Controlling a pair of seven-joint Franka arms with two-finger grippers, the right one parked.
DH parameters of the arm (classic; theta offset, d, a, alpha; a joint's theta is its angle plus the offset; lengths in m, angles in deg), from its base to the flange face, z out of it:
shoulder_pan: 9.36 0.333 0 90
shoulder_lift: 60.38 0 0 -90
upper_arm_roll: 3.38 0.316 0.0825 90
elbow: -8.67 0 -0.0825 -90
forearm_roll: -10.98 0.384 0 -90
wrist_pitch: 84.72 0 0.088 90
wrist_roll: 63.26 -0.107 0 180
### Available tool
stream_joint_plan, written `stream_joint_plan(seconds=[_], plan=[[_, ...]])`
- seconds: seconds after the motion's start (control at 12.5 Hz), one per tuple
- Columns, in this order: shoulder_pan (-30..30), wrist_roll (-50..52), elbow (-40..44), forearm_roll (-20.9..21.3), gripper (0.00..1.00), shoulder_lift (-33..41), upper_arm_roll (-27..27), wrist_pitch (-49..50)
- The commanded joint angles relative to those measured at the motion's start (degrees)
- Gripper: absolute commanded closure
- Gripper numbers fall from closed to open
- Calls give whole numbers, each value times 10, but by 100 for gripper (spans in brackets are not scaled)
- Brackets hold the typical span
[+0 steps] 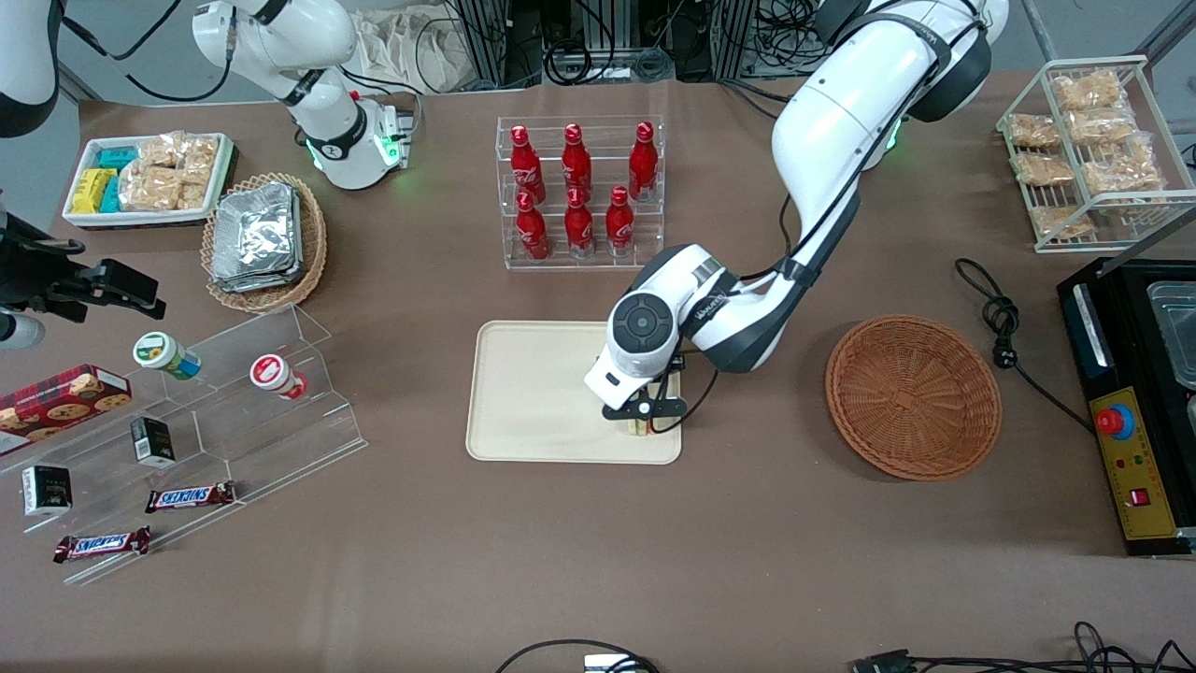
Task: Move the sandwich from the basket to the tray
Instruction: 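Carry the sandwich over the cream tray with the left gripper, then lower the sandwich onto the tray and open the left gripper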
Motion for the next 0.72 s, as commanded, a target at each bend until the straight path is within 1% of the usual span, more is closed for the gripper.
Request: stream_joint_plan(seconds=[0.0,0.24,0.4,0.48,0.56,0.64], plan=[[3,9,8,8,0,8,1,15],[27,14,11,8,0,40,2,29],[59,14,6,-3,0,81,1,78],[71,19,0,-4,0,96,-1,83],[75,39,-30,-4,0,129,0,76],[90,42,-84,-5,0,176,0,61]])
